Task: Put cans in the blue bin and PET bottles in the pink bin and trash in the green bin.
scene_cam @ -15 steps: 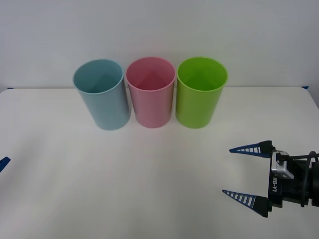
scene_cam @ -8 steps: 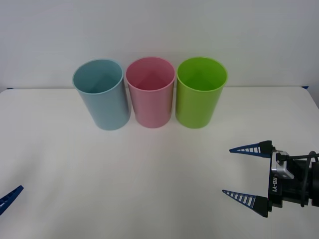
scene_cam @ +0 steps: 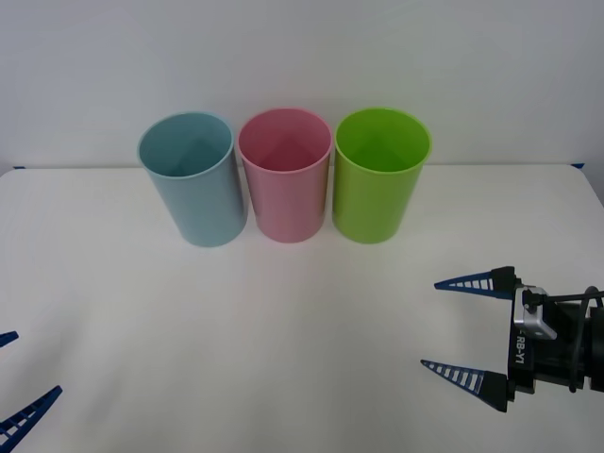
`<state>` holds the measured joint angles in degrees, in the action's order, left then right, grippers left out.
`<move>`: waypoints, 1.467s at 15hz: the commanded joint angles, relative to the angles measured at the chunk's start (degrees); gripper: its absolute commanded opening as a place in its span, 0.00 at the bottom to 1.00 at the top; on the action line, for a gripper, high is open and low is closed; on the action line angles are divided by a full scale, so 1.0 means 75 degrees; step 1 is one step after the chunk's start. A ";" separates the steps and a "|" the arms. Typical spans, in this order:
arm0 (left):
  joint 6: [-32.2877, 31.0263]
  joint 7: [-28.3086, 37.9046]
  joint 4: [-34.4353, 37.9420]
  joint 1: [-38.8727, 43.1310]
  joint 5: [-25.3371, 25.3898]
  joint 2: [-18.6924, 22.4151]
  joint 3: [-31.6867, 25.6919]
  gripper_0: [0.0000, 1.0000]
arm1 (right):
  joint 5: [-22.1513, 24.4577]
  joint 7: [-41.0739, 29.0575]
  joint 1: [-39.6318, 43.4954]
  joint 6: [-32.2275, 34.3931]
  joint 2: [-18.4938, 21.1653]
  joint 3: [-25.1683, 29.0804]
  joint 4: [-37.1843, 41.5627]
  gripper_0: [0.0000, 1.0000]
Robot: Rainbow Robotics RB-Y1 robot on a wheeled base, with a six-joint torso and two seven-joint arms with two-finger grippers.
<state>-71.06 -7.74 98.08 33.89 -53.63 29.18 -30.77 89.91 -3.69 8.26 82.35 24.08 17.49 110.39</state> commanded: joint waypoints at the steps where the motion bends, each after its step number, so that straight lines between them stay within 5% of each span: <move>1: 0.0017 -0.0034 0.0000 0.0168 -0.0150 -0.0012 0.0095 1.00 | 0.0000 0.0000 0.0000 0.0000 0.0000 0.0000 0.0000 1.00; 22: 0.0064 -0.0034 0.0012 0.0274 -0.0208 -0.0024 0.0294 1.00 | 0.0000 0.0000 0.0000 0.0000 0.0000 0.0000 0.0000 1.00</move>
<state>-70.59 -7.99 98.18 35.95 -55.20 29.00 -28.57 89.91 -3.69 8.26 82.35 24.08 17.49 110.39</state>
